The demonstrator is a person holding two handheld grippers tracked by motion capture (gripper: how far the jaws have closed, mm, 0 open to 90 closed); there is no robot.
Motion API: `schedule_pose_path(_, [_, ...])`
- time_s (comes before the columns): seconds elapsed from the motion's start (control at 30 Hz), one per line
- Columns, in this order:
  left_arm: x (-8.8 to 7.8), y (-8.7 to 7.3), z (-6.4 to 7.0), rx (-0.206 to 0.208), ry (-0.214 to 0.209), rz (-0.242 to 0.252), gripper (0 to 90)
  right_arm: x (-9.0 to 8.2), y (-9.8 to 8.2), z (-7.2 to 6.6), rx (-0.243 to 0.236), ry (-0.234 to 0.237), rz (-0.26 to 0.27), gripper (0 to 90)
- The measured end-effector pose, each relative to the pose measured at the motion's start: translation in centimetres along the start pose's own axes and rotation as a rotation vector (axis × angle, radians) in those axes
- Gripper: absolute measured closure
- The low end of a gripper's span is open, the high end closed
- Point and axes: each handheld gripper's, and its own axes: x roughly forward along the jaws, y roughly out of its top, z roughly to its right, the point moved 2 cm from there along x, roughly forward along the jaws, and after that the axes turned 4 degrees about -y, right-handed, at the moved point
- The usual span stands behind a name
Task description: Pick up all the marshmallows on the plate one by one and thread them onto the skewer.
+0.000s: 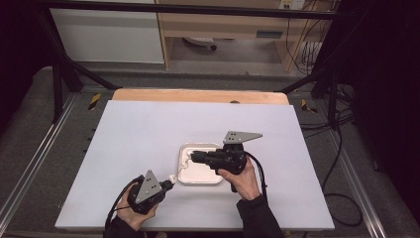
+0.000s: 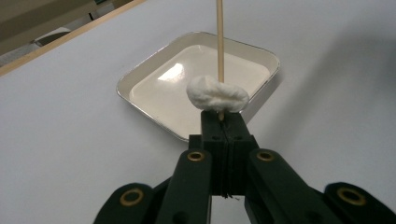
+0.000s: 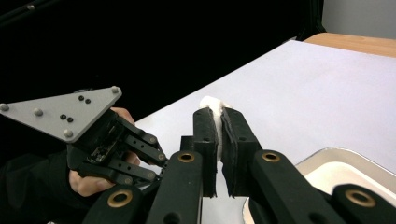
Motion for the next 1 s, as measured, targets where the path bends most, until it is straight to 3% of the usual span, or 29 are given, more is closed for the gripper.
schedule_pose_path(0.13, [0.19, 0.01, 0.24, 0.017, 0.003, -0.008, 89.3, 0.05, 0.0, -0.27, -0.007, 0.012, 0.002, 85.3])
schedule_pose_path(0.6, [0.03, -0.06, -0.12, 0.005, 0.012, -0.003, 89.3, 0.32, -0.11, -0.46, -0.02, 0.002, -0.021, 85.3])
schedule_pose_path(0.67, [0.07, 0.03, -0.01, 0.01, 0.012, -0.005, 89.3, 0.36, -0.15, -0.53, -0.017, 0.018, -0.012, 85.3])
schedule_pose_path(1.0, [0.23, -0.1, -0.04, 0.009, 0.015, -0.021, 89.3, 0.7, -0.19, -0.67, -0.025, -0.001, -0.033, 85.3])
